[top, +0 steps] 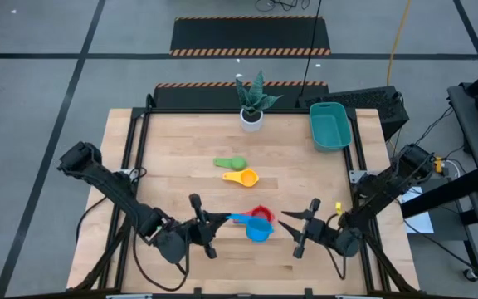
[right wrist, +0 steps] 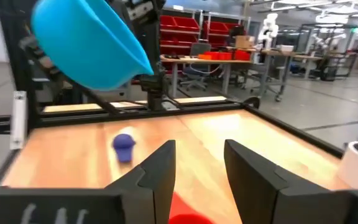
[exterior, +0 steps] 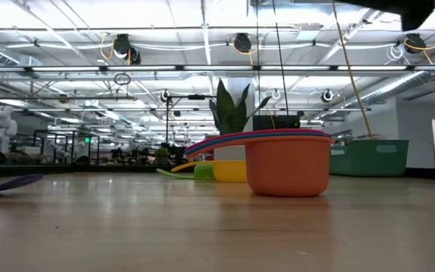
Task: Nest measuring cups in basket
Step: Stack the light blue measuring cup on top of the red measuring cup
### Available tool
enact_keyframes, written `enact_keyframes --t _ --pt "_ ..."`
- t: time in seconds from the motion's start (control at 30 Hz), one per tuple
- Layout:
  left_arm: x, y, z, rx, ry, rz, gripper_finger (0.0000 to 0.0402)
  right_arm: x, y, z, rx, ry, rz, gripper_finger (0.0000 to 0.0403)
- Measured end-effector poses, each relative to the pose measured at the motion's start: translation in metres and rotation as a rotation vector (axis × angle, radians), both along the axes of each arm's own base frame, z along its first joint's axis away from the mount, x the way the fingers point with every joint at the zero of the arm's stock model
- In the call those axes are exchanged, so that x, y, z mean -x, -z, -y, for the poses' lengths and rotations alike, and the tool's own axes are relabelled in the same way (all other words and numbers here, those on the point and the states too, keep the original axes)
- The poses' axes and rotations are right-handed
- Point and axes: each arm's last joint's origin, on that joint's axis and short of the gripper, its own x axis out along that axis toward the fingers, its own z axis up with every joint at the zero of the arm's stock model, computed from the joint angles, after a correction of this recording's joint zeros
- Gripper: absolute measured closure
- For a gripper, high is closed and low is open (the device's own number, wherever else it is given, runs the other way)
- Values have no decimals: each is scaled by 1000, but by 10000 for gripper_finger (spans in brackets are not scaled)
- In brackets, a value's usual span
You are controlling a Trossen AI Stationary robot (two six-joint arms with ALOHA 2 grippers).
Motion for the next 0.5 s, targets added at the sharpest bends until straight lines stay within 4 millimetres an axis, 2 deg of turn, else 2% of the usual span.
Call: enact_keyframes --t 0.23,0.5 --pt "-4 28 13 -49 -37 -43 396 15 0 -13 -53 -28 21 278" --pt "-14 55 11 -155 -132 -95 396 24 1 -21 -126 -67 44 278"
